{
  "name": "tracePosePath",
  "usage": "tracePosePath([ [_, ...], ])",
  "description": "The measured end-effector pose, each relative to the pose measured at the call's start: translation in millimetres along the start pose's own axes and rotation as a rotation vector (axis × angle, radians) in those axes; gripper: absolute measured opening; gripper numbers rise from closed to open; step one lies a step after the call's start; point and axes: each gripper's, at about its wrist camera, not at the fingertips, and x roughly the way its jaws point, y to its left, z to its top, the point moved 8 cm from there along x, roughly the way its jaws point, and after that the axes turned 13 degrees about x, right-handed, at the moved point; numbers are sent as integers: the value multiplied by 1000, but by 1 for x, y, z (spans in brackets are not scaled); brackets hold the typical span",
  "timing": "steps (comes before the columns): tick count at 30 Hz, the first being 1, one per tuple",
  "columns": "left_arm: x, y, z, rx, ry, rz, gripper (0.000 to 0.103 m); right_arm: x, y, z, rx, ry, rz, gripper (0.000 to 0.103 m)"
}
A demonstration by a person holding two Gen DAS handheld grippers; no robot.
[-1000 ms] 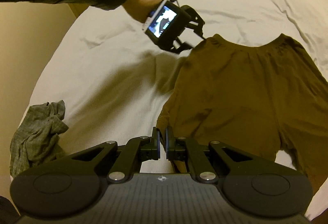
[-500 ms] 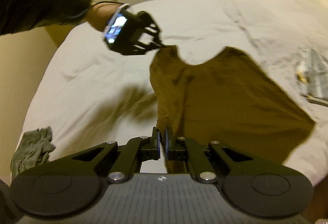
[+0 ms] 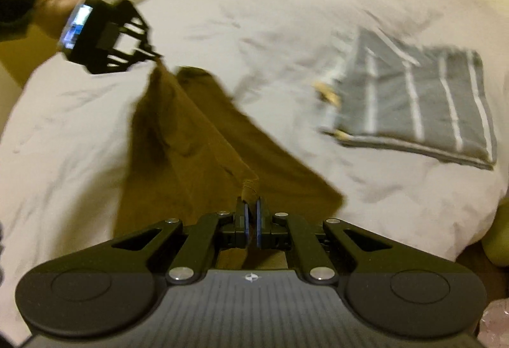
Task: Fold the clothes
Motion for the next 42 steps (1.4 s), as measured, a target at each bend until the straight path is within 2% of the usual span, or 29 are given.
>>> tracePosePath([
  [4, 35, 15, 13, -4, 12, -73, 1, 33, -36, 2, 0, 49, -18, 4],
  [7, 55, 18, 17, -21, 27, -118, 1, 54, -53, 4, 54, 71, -11, 3],
  [10, 71, 21, 20, -22, 36, -146, 1, 68, -68, 7, 124, 74, -10, 3],
  [15, 95, 23, 27, -21, 58, -158, 2, 92, -78, 6, 163, 104, -27, 5],
  [19, 100, 23, 25, -42, 70, -147, 5, 88, -92, 12, 207, 56, -91, 17],
  [22, 97, 25, 16, -91, 68, -142, 7, 71, -103, 15, 269, 14, -121, 19],
  [26, 87, 36, -7, -288, 41, -157, 9, 61, -103, 5, 297, 27, -119, 22],
  [28, 80, 42, -22, -391, 32, -152, 20, 60, -96, -1, 285, 42, -112, 22],
  [32, 70, 40, -57, -548, 62, -156, 22, 59, -78, -2, 284, 25, -96, 22],
  [36, 58, 45, -77, -913, -37, -240, 21, 62, -60, 3, 259, 16, -66, 22],
  [37, 56, 45, -78, -971, -55, -248, 21, 66, -55, 4, 244, 23, -58, 22],
  [42, 78, 25, -69, -1002, -37, -284, 22, 78, -45, 5, 187, 46, -47, 22],
])
